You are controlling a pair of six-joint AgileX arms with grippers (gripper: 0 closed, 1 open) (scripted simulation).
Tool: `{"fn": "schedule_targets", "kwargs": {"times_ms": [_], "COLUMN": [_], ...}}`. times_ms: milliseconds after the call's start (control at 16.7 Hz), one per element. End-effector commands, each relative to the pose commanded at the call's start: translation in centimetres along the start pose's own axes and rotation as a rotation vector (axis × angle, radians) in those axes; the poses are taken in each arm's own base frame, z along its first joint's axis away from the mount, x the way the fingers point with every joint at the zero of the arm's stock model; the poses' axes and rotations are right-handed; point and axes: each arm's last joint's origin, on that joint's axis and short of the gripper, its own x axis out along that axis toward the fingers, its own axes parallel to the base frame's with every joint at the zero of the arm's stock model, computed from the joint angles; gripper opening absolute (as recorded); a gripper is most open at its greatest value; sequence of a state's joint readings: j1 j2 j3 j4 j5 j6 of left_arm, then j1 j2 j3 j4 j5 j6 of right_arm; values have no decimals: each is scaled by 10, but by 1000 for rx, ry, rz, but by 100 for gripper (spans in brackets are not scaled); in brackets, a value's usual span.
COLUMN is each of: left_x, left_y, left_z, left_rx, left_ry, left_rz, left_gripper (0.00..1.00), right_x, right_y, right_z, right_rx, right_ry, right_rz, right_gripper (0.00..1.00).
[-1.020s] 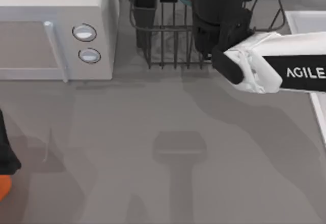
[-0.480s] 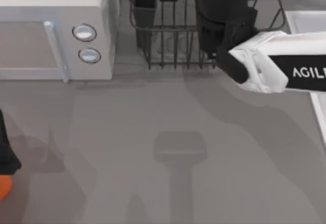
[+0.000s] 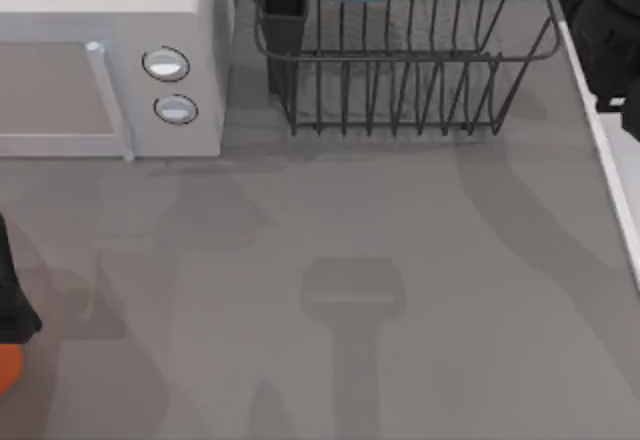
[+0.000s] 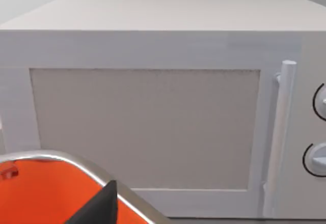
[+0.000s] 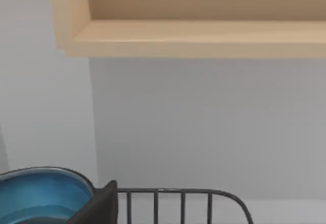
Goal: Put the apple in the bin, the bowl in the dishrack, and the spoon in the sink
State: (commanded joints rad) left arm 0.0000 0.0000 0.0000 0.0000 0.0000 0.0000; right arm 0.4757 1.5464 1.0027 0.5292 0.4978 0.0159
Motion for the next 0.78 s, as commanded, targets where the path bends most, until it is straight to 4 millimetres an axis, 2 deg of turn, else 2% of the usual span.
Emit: {"fn": "schedule_targets", "kwargs": {"times_ms": [180,360,540,660,780], "left_x": [0,0,0,0,0], "left_y": [0,0,0,0,0], "left_z": [0,0,0,0,0], "left_rx": [0,0,0,0,0], "left_ry": [0,0,0,0,0], "left_rz": [0,0,0,0,0], "left_gripper": [100,100,100,100,100], "right_x": [-50,-116,-172,-194,-206], "right_y": [-54,-101,-131,-141,-148], "right_z": [10,6,-24,-54,-82], "right_rx": [-6,2,5,3,2], "right_ry": [6,-24,-54,-54,-42], "right_rz": [-3,-3,-2,0,2], "right_gripper": [100,100,100,100,100]}}
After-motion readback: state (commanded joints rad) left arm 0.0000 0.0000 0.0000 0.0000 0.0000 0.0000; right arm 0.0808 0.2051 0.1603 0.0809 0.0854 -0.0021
